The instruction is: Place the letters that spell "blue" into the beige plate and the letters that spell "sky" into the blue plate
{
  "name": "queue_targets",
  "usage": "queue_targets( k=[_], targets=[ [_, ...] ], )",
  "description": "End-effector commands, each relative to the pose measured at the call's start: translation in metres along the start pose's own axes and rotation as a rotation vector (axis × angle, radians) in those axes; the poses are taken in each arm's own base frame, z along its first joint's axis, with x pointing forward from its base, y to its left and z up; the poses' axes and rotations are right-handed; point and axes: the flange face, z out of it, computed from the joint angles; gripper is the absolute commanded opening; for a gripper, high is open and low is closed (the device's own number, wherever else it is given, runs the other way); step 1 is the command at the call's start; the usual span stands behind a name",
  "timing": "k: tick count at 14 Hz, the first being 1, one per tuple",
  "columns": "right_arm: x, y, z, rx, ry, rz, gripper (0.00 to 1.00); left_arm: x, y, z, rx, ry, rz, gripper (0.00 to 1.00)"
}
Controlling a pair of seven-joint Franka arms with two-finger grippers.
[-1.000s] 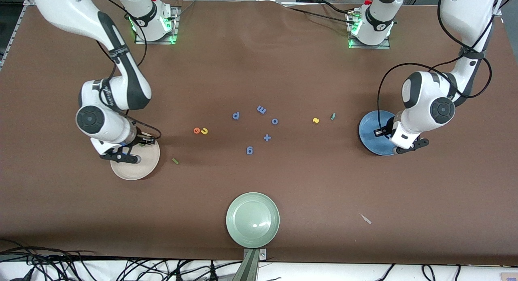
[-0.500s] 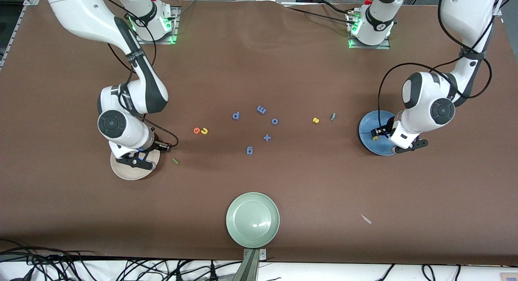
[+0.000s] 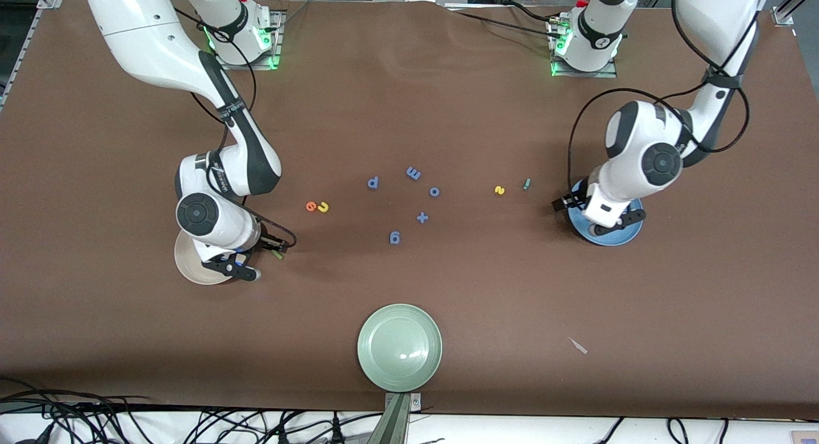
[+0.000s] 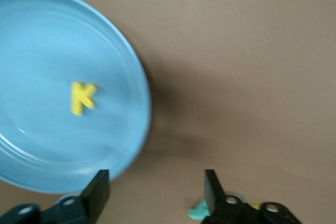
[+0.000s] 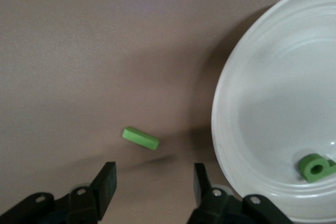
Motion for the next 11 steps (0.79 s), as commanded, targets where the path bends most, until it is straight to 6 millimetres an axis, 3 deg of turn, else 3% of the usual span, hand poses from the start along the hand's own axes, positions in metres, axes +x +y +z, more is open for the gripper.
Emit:
queue_targets(
  k=[1,4,6,9,11],
  targets=[
    [0.009,-0.013,0.012,0.022,0.012,0.037,0.68,-0.02,0.015,-0.003,0.008,0.002,0.038,0.75],
    [0.008,-0.017,0.013,0.029,0.025,0.034,0.68,-0.052,0.058,0.01,0.04,0.037,0.21,0.71],
    [0.007,-0.019,0.013,0.032,0.027,0.035,0.68,-0.064,0.072,0.021,0.079,0.056,0.335,0.67],
    [0.01,-0.013,0.014,0.028,0.027,0.028,0.68,-0.066,0.072,0.034,0.096,0.031,0.542,0.7],
    [0.011,-0.012,0.015,0.025,0.027,0.028,0.68,-0.066,0.07,0.039,0.1,0.02,0.57,0.7]
  ],
)
